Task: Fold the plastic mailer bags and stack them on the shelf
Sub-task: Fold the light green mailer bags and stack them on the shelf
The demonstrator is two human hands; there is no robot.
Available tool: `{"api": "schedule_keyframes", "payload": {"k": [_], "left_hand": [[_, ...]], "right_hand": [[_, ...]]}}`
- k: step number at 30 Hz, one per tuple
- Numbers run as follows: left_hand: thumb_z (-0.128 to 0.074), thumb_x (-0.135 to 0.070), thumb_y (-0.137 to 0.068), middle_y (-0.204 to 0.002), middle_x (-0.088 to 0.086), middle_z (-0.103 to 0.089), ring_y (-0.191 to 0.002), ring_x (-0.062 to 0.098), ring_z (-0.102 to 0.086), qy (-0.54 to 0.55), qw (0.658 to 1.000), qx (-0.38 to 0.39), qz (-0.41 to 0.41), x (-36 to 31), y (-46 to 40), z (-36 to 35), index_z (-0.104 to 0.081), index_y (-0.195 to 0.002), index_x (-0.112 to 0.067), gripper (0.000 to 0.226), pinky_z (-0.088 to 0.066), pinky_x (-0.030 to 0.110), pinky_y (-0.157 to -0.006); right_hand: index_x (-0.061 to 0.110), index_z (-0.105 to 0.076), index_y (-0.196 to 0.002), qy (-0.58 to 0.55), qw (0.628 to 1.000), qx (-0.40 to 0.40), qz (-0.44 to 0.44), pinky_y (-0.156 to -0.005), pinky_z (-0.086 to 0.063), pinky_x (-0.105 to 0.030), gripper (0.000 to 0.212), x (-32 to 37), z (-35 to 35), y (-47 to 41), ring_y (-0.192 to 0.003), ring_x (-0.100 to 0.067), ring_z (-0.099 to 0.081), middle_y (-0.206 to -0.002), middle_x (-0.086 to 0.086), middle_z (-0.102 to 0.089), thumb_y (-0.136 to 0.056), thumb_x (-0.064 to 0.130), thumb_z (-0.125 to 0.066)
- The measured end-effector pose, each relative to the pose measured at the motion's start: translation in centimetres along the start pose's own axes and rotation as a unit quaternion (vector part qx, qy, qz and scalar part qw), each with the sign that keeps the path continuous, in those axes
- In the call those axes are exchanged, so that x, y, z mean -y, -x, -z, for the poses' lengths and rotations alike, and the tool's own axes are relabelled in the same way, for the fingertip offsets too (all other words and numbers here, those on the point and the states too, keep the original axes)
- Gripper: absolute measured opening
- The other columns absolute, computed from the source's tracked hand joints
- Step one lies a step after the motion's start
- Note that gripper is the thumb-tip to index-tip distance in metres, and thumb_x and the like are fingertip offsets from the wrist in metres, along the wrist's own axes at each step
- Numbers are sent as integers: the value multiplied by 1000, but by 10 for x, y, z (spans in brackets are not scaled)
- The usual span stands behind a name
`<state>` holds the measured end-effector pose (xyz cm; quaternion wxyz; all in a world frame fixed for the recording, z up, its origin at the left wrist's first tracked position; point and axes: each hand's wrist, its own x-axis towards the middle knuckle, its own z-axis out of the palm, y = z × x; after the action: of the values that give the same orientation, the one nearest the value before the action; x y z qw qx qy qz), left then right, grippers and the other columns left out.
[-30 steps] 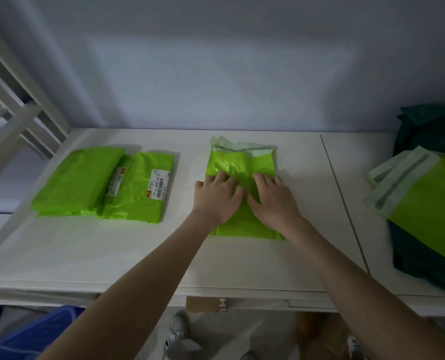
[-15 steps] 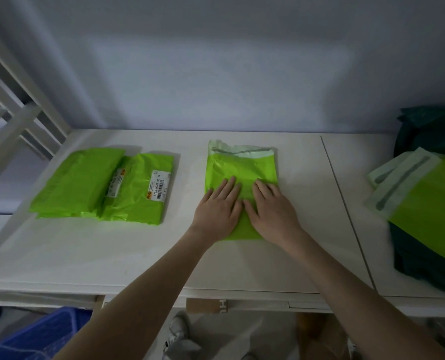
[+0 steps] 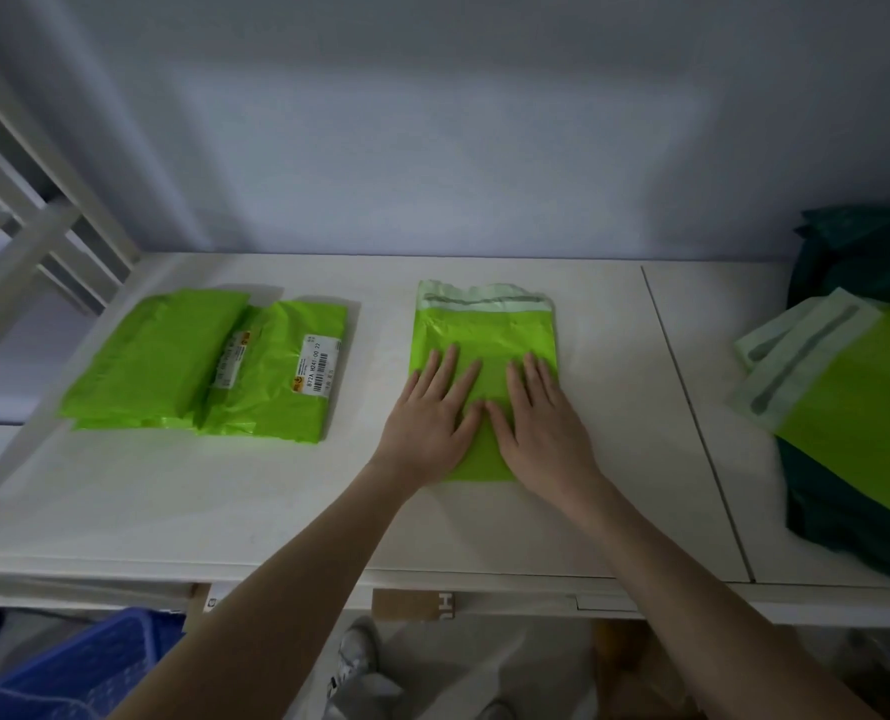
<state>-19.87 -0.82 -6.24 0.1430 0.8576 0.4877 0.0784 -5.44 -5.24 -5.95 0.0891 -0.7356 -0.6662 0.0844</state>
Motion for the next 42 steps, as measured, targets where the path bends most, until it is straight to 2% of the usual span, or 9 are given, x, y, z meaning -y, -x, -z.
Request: {"api": "schedule_keyframes", "payload": {"k": [9, 14, 17, 22, 28, 33, 36, 39, 42], "left_hand": [[2, -62, -79, -159, -2, -8, -146, 17, -6, -28, 1000, 2, -10, -2, 11, 7, -14, -150, -25, 82, -7, 30, -116], [-27, -60, -80, -138, -2, -41, -126, 22, -39, 79, 994, -61, 47, -4, -5, 35, -43, -135, -25, 67, -30, 38, -103], [-44, -33, -93, -138, 1, -43, -128, 23, -38, 137, 985, -83, 68, -4, -37, 42, -48, -132, -20, 41, -28, 37, -105], [-27, -31, -101, -159, 2, -9, -146, 19, -7, 2, 999, 28, 33, 3, -68, 34, -14, -150, -17, 53, -8, 38, -118], [-33, -47, -90, -153, -6, -25, -140, 19, -20, -42, 999, 30, 19, 9, -28, 31, -31, -144, -26, 58, -20, 39, -111], [-15, -58, -65, -139, -7, -43, -129, 20, -36, -81, 997, 9, 1, 5, 6, 36, -49, -128, -29, 77, -26, 42, -101], [-24, -49, -79, -133, -4, -48, -126, 20, -38, -40, 996, -73, 13, 1, -9, 42, -55, -123, -24, 59, -29, 39, -100], [-33, -28, -98, -148, 1, -36, -138, 19, -27, -3, 998, -52, -20, -4, -36, 35, -39, -140, -15, 44, -20, 32, -111], [-24, -30, -102, -157, -1, -19, -145, 18, -14, 11, 997, 24, -78, -3, -42, 17, -19, -149, -18, 49, -9, 30, -117]], "right_hand": [[1, -51, -129, 0, 999, -41, -4, -91, -48, -43, 67, 3, 10, 13, -120, -36, -52, -130, -20, -55, -88, 50, -31], [2, -50, -126, -93, 991, -91, -31, -93, -35, -40, 57, -4, 34, -14, -111, -36, -46, -120, -17, -54, -88, 43, -40], [-3, -54, -121, -87, 991, -105, -3, -94, -36, -40, 57, -2, 40, -40, -110, -38, -49, -117, -22, -56, -82, 31, -29], [0, -35, -140, -31, 999, -33, 2, -109, -26, -40, 53, -4, 38, -70, -134, -35, -33, -145, -22, -36, -92, 19, -43], [3, -56, -109, 14, 999, -37, 5, -82, -43, -42, 39, -1, 34, -48, -103, -36, -51, -109, -17, -57, -93, 31, -35], [5, -51, -123, 1, 997, -65, 34, -91, -40, -41, 36, -3, 34, -37, -116, -31, -42, -122, -13, -49, -91, 21, -46], [5, -42, -135, -8, 997, -48, 57, -105, -33, -40, 45, -1, 27, -40, -130, -29, -35, -139, -13, -42, -93, 21, -45], [5, -25, -146, -2, 997, 16, 79, -117, -15, -37, 55, 0, 14, -43, -142, -23, -19, -154, -10, -24, -97, 30, -30], [6, -22, -148, -4, 994, 31, 104, -119, -10, -37, 77, -5, 5, -43, -145, -20, -15, -155, -8, -21, -84, 45, -1]]}}
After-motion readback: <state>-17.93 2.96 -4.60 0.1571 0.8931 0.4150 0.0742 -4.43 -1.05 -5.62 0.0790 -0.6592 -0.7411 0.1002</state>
